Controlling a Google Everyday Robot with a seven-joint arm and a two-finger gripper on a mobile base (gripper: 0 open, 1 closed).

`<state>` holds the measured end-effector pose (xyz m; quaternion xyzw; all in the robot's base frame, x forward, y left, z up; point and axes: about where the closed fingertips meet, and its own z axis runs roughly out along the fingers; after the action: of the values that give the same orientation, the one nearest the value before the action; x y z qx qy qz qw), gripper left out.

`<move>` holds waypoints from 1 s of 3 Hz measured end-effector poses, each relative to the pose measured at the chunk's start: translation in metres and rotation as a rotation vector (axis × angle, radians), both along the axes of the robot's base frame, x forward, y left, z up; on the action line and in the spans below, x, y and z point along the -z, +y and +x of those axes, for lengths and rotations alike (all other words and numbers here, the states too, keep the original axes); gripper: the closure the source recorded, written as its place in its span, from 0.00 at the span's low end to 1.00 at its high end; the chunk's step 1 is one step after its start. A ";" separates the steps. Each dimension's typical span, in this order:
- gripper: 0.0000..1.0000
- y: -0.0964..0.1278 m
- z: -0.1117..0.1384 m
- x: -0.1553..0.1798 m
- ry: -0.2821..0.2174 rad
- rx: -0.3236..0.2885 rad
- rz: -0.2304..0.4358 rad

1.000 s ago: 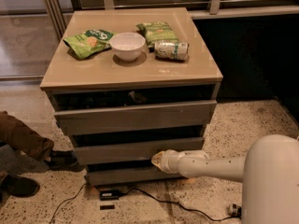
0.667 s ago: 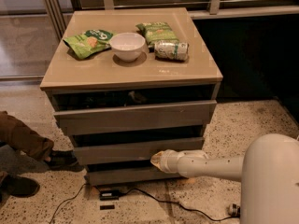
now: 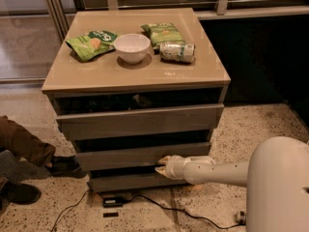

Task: Close middle drawer

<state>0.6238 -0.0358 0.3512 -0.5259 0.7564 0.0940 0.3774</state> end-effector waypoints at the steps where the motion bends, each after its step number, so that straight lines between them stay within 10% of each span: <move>1: 0.00 -0.008 0.001 0.000 -0.027 0.020 -0.001; 2: 0.00 -0.008 0.001 0.000 -0.027 0.020 -0.001; 3: 0.23 -0.008 0.001 0.000 -0.027 0.020 -0.001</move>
Offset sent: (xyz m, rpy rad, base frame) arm 0.0178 -0.0139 0.0057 -0.0019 -0.0916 -0.0553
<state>0.6244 -0.0438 0.3509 -0.5196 0.7567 0.0826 0.3881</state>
